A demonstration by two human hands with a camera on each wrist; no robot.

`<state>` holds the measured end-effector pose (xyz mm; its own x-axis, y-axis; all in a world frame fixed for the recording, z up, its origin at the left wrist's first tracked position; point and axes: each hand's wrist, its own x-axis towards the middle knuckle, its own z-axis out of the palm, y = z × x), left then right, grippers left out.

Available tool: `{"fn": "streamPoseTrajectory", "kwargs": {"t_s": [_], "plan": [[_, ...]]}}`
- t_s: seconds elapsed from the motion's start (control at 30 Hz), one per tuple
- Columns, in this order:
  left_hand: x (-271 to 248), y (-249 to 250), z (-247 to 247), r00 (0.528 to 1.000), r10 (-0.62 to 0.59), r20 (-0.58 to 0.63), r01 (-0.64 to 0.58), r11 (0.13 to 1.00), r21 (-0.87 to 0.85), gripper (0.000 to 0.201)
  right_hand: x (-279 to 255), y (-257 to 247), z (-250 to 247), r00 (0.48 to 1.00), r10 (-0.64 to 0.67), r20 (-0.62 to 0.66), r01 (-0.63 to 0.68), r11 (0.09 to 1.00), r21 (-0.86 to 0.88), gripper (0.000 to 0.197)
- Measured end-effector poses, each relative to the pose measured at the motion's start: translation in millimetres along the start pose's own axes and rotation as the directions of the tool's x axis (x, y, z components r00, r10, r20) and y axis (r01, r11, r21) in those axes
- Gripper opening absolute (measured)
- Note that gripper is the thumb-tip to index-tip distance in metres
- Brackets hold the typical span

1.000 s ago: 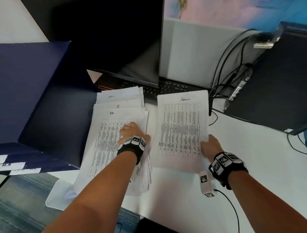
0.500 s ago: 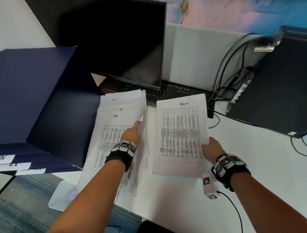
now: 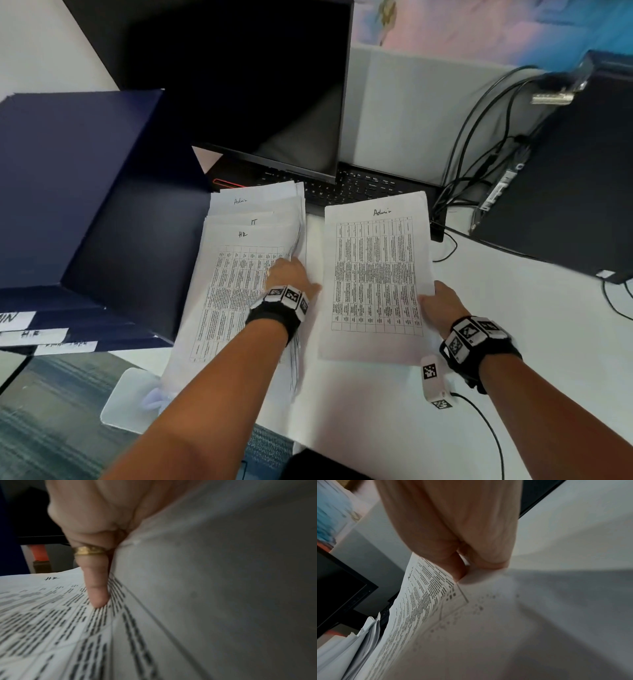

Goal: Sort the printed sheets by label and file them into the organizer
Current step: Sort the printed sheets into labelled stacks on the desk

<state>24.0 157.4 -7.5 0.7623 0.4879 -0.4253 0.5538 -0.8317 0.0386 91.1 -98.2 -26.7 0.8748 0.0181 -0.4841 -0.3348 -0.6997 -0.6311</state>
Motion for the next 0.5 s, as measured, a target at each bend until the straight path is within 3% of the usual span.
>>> {"fn": "streamPoseTrajectory", "kwargs": {"t_s": [0.17, 0.3, 0.43, 0.5], "plan": [[7, 2, 0, 0.995, -0.035, -0.097, 0.038, 0.999, 0.026, 0.042, 1, 3, 0, 1.000, -0.001, 0.009, 0.001, 1.000, 0.009, 0.030], [7, -1, -3, 0.994, 0.008, -0.111, 0.001, 0.997, 0.081, 0.030, 0, 2, 0, 1.000, -0.001, 0.010, 0.001, 1.000, 0.008, 0.030], [6, -17, -18, 0.997, 0.009, -0.082, -0.021, 0.990, -0.139, 0.025, 1, 1, -1, 0.999, 0.019, 0.041, -0.020, 1.000, 0.018, 0.029], [1, -28, -27, 0.993, -0.017, -0.113, -0.013, 0.966, -0.257, 0.010, 2, -1, -3, 0.997, 0.031, 0.072, -0.032, 0.999, 0.018, 0.030]]}}
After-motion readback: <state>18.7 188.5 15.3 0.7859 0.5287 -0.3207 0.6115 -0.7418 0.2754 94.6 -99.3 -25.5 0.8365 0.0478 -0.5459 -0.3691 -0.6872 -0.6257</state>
